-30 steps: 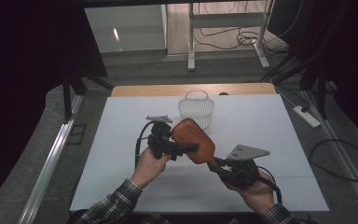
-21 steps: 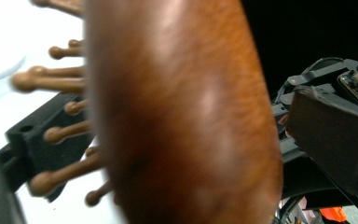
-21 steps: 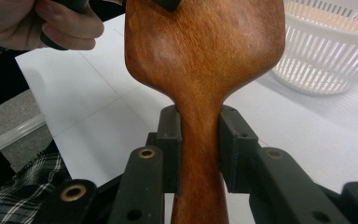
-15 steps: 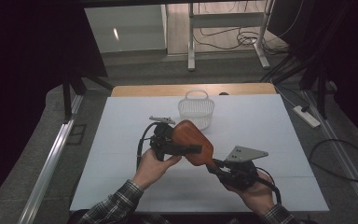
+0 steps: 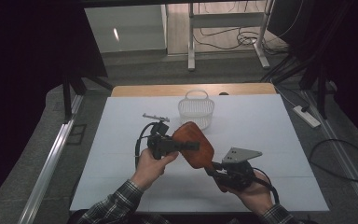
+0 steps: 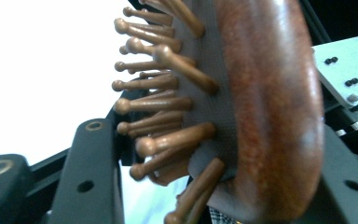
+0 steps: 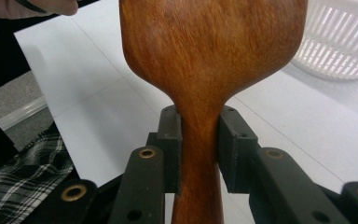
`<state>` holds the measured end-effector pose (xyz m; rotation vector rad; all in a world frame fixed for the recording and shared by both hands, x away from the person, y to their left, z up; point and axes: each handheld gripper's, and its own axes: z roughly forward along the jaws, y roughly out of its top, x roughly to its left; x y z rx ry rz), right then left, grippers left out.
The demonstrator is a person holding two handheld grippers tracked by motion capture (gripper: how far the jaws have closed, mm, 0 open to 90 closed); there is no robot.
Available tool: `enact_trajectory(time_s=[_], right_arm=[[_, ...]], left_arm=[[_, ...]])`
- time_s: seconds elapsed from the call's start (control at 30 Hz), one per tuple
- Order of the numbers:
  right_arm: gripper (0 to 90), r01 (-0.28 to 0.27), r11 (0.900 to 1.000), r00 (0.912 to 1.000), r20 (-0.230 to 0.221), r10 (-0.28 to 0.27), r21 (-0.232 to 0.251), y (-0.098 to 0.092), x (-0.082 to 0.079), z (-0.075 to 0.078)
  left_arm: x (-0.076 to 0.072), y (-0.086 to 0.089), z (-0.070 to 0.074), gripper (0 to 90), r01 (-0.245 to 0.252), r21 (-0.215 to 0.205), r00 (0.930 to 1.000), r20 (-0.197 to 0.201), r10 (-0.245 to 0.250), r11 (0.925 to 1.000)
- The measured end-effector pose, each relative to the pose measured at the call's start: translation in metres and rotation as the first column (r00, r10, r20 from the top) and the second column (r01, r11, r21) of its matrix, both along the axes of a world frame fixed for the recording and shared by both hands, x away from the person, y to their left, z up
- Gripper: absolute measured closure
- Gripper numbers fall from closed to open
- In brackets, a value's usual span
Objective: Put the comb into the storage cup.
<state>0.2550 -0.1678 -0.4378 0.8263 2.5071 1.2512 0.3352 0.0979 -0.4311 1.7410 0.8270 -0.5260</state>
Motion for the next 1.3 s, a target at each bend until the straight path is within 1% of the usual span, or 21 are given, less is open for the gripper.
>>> enact_trajectory(time_s=[0.1, 0.17, 0.23, 0.27, 0.3, 0.37, 0.47, 0.5, 0.57, 0.6, 0.67, 0.73, 0.8, 0.87, 0.97, 1.0, 1.03, 1.13, 1.23, 1.3], right_arm=[[72.1, 0.003, 1.0, 0.9999, 0.011, -0.003, -0.021, 0.001, 0.0, -0.001], [72.0, 0.003, 1.0, 0.9998, 0.017, -0.003, -0.029, 0.001, 0.0, -0.001], [71.2, -0.001, 1.0, 0.9998, 0.021, 0.001, -0.026, 0.001, 0.0, 0.0], [70.0, -0.006, 1.0, 0.9999, 0.015, 0.007, -0.02, 0.0, 0.001, 0.0], [67.8, -0.007, 1.0, 1.0, 0.007, 0.008, -0.01, -0.001, 0.002, 0.0], [61.1, -0.01, 1.0, 0.9999, -0.014, 0.01, 0.001, -0.002, 0.003, 0.001], [50.4, -0.007, 1.0, 0.9999, 0.01, 0.007, -0.022, -0.002, 0.004, 0.001], [46.6, -0.011, 0.999, 0.9999, -0.003, 0.011, -0.035, -0.002, 0.004, 0.001], [41.4, -0.015, 0.999, 0.9991, -0.041, 0.013, -0.043, -0.003, 0.007, 0.001], [40.1, -0.017, 0.999, 0.9982, -0.059, 0.014, -0.047, -0.003, 0.008, 0.0], [38.5, -0.023, 0.999, 0.9977, -0.065, 0.019, -0.049, -0.005, 0.01, 0.0], [36.9, -0.03, 0.999, 0.9962, -0.083, 0.026, -0.046, -0.006, 0.011, 0.001], [36.5, -0.039, 0.999, 0.9932, -0.111, 0.036, -0.028, -0.007, 0.012, 0.001], [36.5, -0.038, 0.999, 0.9908, -0.131, 0.035, -0.021, -0.009, 0.013, 0.001], [35.1, -0.042, 0.999, 0.9912, -0.127, 0.038, -0.024, -0.01, 0.013, 0.002], [32.4, -0.042, 0.999, 0.9913, -0.126, 0.038, -0.025, -0.01, 0.013, 0.003], [32.4, -0.042, 0.999, 0.9913, -0.126, 0.038, -0.025, -0.01, 0.013, 0.003], [27.5, -0.037, 0.999, 0.9912, -0.129, 0.032, -0.033, -0.012, 0.013, 0.003], [26.0, -0.036, 0.999, 0.9909, -0.131, 0.031, -0.03, -0.013, 0.012, 0.003], [25.4, -0.041, 0.998, 0.9908, -0.131, 0.035, -0.039, -0.014, 0.011, 0.003]], left_arm=[[0.0, 0.0, -0.001, 52.7, 0.004, -0.007, 1.0, -0.001, -0.004, 1.0], [0.0, 0.0, -0.001, 53.6, 0.006, -0.012, 0.9999, 0.008, -0.006, 0.9999], [-0.001, 0.0, 0.0, 53.8, 0.005, -0.012, 0.9999, 0.013, -0.005, 0.9999], [-0.002, 0.0, 0.001, 53.9, 0.004, -0.01, 0.9998, 0.022, -0.004, 0.9999], [-0.002, -0.001, 0.002, 53.9, 0.004, -0.007, 0.9995, 0.031, -0.004, 1.0], [-0.004, -0.001, 0.005, 54.0, -0.005, 0.02, 0.9981, 0.062, 0.004, 0.9998], [-0.004, 0.0, 0.007, 54.0, -0.017, 0.029, 0.997, 0.076, 0.015, 0.9994], [-0.004, 0.001, 0.007, 54.0, -0.02, 0.032, 0.9966, 0.08, 0.018, 0.9993], [-0.004, 0.003, 0.009, 54.0, -0.029, 0.036, 0.9958, 0.088, 0.025, 0.9989], [-0.004, 0.004, 0.009, 54.0, -0.033, 0.038, 0.9952, 0.093, 0.029, 0.9987], [-0.004, 0.005, 0.011, 53.9, -0.037, 0.049, 0.994, 0.104, 0.032, 0.9981], [-0.004, 0.005, 0.012, 53.9, -0.039, 0.058, 0.9928, 0.115, 0.032, 0.9976], [-0.004, 0.006, 0.013, 53.8, -0.047, 0.065, 0.9911, 0.127, 0.039, 0.9967], [-0.004, 0.007, 0.013, 53.8, -0.054, 0.07, 0.9902, 0.133, 0.044, 0.9961], [-0.005, 0.009, 0.015, 53.8, -0.065, 0.081, 0.9878, 0.147, 0.052, 0.9946], [-0.005, 0.009, 0.016, 53.8, -0.07, 0.09, 0.9857, 0.159, 0.055, 0.9934], [-0.005, 0.009, 0.016, 53.7, -0.07, 0.09, 0.9857, 0.159, 0.055, 0.9934], [-0.006, 0.011, 0.019, 53.7, -0.081, 0.109, 0.9814, 0.182, 0.06, 0.9908], [-0.006, 0.012, 0.02, 53.6, -0.088, 0.12, 0.9784, 0.197, 0.063, 0.9888], [-0.006, 0.012, 0.021, 53.7, -0.094, 0.13, 0.9766, 0.205, 0.066, 0.9871]])
